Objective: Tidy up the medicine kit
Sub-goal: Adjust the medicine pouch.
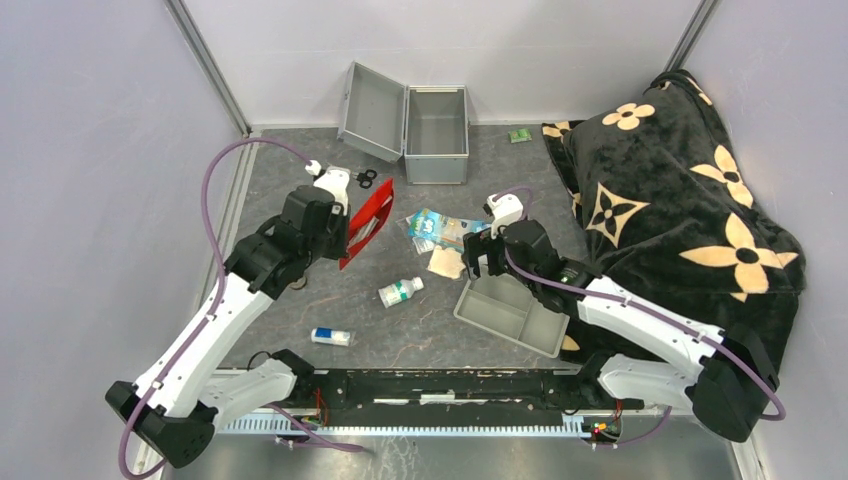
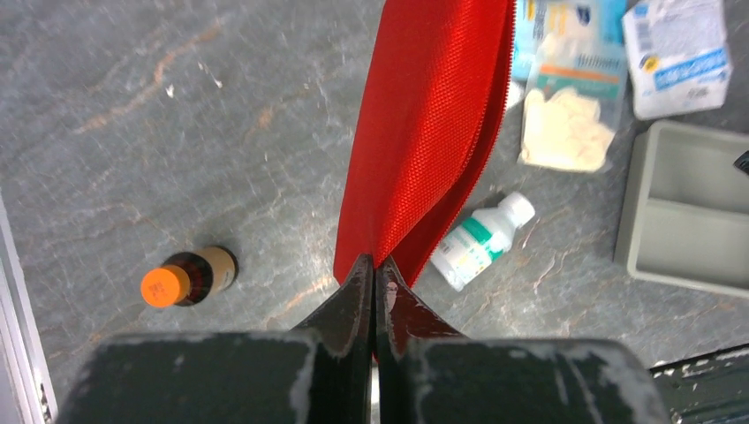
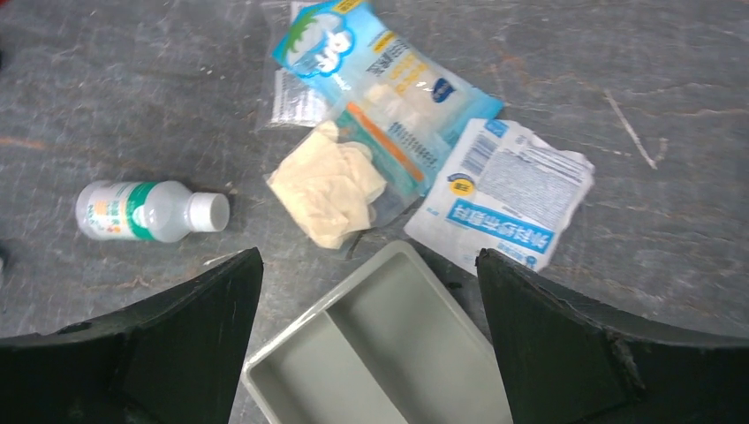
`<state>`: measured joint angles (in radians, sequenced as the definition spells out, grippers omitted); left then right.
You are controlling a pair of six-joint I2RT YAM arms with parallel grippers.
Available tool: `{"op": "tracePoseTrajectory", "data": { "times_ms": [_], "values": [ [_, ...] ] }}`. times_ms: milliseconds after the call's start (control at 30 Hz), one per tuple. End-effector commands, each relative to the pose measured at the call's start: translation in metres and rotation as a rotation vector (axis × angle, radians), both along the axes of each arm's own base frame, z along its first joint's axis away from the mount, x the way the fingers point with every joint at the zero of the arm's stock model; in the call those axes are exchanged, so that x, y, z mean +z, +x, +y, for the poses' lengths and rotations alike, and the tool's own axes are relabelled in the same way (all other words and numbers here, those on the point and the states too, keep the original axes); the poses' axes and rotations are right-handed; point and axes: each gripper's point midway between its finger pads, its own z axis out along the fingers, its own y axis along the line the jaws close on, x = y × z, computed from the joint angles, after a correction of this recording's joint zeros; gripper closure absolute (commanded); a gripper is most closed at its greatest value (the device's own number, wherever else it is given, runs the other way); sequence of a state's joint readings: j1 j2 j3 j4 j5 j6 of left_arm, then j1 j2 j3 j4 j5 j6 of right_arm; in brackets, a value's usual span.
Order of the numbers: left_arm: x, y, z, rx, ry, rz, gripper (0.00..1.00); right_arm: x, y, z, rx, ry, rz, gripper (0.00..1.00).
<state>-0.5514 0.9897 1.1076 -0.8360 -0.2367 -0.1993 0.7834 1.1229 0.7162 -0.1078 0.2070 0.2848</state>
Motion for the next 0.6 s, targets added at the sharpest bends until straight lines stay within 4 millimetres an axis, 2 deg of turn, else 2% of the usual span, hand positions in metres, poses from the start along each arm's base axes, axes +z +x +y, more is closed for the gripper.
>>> {"op": "tracePoseTrajectory", "data": {
  "times_ms": [0,67,267,400,567],
  "values": [
    [0.055,0.009,0.003,0.019,-0.051,-0.160,0.98,0.039,0.016,-0.019,-0.165,0.052,-0.081,0.02],
    [0.060,0.008,0.002,0.015,-0.066,-0.168,0.98,0.044,0.013,-0.022,-0.160,0.051,-0.091,0.02],
    [0.050,0.006,-0.005,-0.004,-0.088,-0.137,0.98,0.056,0.005,-0.034,-0.158,0.041,-0.117,0.02],
    [0.052,0.003,-0.008,-0.020,-0.107,-0.139,0.98,0.063,-0.001,-0.042,-0.168,0.056,-0.133,0.02],
    [0.055,-0.001,-0.020,-0.104,-0.128,-0.134,0.98,0.068,-0.007,-0.050,-0.184,0.080,-0.150,0.02]
  ]
}}
